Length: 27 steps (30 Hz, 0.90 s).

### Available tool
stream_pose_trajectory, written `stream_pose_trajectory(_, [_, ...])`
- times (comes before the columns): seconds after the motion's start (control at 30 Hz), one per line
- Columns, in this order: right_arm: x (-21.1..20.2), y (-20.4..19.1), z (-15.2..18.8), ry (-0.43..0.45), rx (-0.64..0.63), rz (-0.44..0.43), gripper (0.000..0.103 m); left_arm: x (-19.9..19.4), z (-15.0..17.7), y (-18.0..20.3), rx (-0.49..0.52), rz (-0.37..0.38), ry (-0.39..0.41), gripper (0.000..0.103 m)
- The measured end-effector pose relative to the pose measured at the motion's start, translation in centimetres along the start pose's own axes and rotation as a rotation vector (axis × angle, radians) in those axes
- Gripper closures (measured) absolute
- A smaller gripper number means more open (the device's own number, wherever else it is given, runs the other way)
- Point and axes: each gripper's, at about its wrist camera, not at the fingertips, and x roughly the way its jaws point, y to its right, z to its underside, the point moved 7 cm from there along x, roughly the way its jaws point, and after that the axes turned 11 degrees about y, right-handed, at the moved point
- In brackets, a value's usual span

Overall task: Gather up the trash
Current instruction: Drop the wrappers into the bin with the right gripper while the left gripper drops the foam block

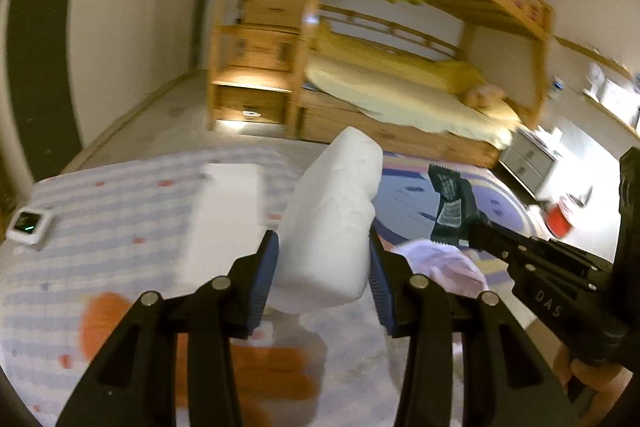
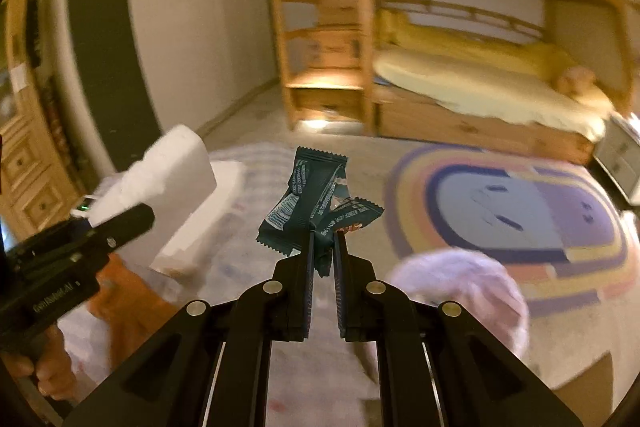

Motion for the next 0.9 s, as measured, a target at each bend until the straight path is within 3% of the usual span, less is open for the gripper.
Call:
stream_pose_trajectory(0.2, [-1.3, 7.8, 4.3, -0.062, 0.083, 0.125, 0.093, 3.0, 2.8, 8.1, 0.03, 0.153, -0.065, 0.061])
stream_pose_trajectory(0.47, [-1.0, 13.4, 7.6, -0.111, 0.129, 0.185, 0.093, 8.3, 5.9, 14.5, 0.051, 0.252, -0.161, 0.061])
stream_pose_trajectory(0.7, [1.7, 16.4, 9.2, -0.137, 0.151, 0.194, 0.089, 12.1, 7.2, 15.8, 0.044, 0.276, -0.226, 0.057])
stream_pose_trajectory(0.77, [2.6, 16.9, 9.5, -0.139, 0.158, 0.195, 0.087, 12.6, 7.1, 15.5, 0.009, 0.289, -0.244, 0.044])
stream_pose_trajectory(0.9, [3.9, 17.4, 10.1, -0.153, 0.169, 0.201, 0.067, 12.5, 6.5, 14.6, -0.033, 0.293, -0.234, 0.038])
